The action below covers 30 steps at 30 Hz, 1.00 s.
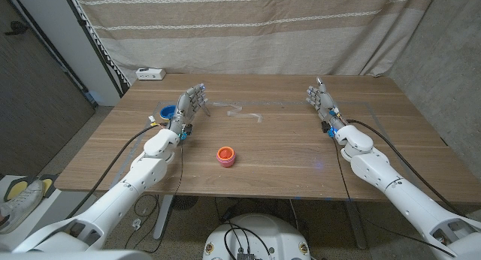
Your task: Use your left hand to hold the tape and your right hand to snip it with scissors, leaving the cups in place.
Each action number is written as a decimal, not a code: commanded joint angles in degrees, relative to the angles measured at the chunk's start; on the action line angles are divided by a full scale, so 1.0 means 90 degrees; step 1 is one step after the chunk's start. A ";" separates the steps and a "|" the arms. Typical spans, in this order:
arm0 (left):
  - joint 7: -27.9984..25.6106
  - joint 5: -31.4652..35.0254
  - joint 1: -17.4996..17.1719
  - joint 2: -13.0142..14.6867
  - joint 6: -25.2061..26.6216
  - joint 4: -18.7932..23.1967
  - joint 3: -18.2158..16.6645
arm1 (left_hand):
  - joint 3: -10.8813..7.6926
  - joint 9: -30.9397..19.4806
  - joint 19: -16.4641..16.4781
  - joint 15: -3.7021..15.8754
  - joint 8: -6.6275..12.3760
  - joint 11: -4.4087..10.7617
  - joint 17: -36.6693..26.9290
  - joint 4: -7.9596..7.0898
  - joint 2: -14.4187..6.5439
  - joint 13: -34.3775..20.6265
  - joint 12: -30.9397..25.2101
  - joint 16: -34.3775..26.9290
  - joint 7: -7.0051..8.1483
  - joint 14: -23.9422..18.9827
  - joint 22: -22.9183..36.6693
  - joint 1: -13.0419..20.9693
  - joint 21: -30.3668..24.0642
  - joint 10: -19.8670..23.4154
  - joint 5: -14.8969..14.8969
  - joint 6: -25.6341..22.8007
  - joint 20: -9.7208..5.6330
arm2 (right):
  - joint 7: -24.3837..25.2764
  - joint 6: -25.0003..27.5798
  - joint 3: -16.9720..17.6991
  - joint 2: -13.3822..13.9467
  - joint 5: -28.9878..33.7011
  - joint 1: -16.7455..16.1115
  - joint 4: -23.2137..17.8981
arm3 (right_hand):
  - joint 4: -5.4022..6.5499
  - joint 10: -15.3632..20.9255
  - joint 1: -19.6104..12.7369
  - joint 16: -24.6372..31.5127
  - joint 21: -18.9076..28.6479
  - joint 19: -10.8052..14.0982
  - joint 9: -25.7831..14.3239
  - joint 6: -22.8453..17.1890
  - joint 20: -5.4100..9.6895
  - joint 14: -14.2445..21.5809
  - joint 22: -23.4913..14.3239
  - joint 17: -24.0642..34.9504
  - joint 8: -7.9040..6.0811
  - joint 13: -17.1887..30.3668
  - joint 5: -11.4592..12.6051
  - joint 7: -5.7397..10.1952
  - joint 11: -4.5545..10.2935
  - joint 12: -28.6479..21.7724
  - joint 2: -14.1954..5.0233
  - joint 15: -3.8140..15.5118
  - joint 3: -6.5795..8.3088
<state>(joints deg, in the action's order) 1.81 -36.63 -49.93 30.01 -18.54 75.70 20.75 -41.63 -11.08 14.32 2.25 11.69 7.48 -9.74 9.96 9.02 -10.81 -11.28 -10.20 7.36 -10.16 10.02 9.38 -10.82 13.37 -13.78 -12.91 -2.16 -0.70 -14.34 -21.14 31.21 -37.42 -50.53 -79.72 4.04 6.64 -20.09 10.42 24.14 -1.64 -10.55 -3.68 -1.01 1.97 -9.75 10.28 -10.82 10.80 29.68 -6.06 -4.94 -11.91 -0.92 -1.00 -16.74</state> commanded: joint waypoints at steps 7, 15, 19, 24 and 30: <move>-0.0511 0.0818 0.0107 0.0166 -0.0215 -0.0013 0.0128 | -0.0006 -0.0023 0.0045 0.0782 0.0086 0.0003 -0.0024 -0.0011 0.0045 -0.0014 -0.0088 -0.0044 0.0000 -0.0081 0.0012 0.0104 -0.0043 0.0151 -0.0059 -0.0206 -0.0426 | 0.0004 -0.0090 -0.0017 0.0017 0.0128 0.0057 0.0013 | -0.0037 0.0189 -0.0081 0.0061 -0.0135 0.0037 -0.0010 -0.0198 0.0403 0.0170 -0.0024 0.0005 -0.0072 0.0001 0.0067 0.0018 0.0026 -0.0080 -0.0011 0.0115 -0.0056; -0.0753 0.1212 0.0097 0.0256 -0.0350 0.0051 0.0170 | 0.0002 -0.0021 0.0035 0.0879 0.0089 0.0137 -0.0023 -0.0001 0.0053 -0.0013 -0.0145 -0.0047 0.0032 -0.0100 0.0008 0.0181 -0.0036 0.0344 -0.0085 -0.0251 -0.0492 | 0.0066 -0.0086 -0.0039 0.0021 0.0201 0.0065 -0.0031 | -0.0050 0.0124 -0.0095 0.0036 -0.0198 -0.0012 -0.0008 -0.0131 0.0344 0.0117 -0.0023 0.0002 -0.0040 0.0000 0.0081 0.0017 0.0032 -0.0052 -0.0005 0.0097 -0.0058; -0.0850 0.1441 0.0116 0.0315 -0.0413 0.0042 0.0204 | 0.0000 -0.0021 0.0041 0.0891 0.0087 0.0161 -0.0022 0.0005 0.0054 -0.0013 -0.0160 -0.0051 0.0047 -0.0114 0.0007 0.0214 -0.0037 0.0399 -0.0097 -0.0255 -0.0516 | 0.0138 -0.0049 -0.0034 0.0055 0.0226 0.0003 -0.0134 | -0.0053 0.0123 -0.0100 0.0033 -0.0212 -0.0010 -0.0008 -0.0126 0.0338 0.0110 -0.0023 0.0002 -0.0038 0.0000 0.0086 0.0023 0.0015 -0.0052 -0.0004 0.0096 -0.0059; -0.0980 0.1662 0.0115 0.0383 -0.0382 0.0120 0.0237 | -0.0001 -0.0021 0.0033 0.0894 0.0086 0.0160 -0.0022 0.0009 0.0055 -0.0014 -0.0160 -0.0049 0.0042 -0.0115 0.0006 0.0238 -0.0033 0.0412 -0.0105 -0.0260 -0.0524 | 0.0212 -0.0001 -0.0025 0.0102 0.0252 -0.0068 -0.0243 | -0.0058 0.0126 -0.0104 0.0036 -0.0230 -0.0008 -0.0008 -0.0133 0.0331 0.0117 -0.0023 0.0001 -0.0040 0.0000 0.0091 0.0022 0.0021 -0.0053 -0.0003 0.0095 -0.0060; -0.0982 0.1740 0.0232 0.0313 -0.0438 -0.0057 0.0283 | -0.0005 -0.0020 0.0013 0.0889 0.0090 0.0176 -0.0022 0.0014 0.0052 -0.0015 -0.0158 -0.0038 0.0040 -0.0091 0.0005 0.0279 -0.0025 0.0427 -0.0118 -0.0282 -0.0534 | 0.0346 0.0067 0.0006 0.0168 0.0288 -0.0163 -0.0422 | -0.0063 0.0151 -0.0110 0.0041 -0.0246 0.0010 -0.0007 -0.0166 0.0327 0.0134 -0.0023 0.0000 -0.0051 0.0000 0.0098 0.0022 0.0040 -0.0062 -0.0002 0.0102 -0.0061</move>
<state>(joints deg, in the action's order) -5.54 -24.09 -48.86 32.73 -21.66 76.22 22.55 -41.63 -11.06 14.31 2.25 12.09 8.90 -9.73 9.95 9.62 -10.80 -12.54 -10.20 7.90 -10.77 9.85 11.19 -10.81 16.64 -14.33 -14.83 -2.16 0.76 -14.72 -21.36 31.90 -35.46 -50.79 -81.38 3.80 7.88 -20.70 10.86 22.17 -1.54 -10.53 -5.10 1.74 3.14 -9.74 10.13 -11.27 10.66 30.34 -5.61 -4.72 -12.58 -0.92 0.00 -16.97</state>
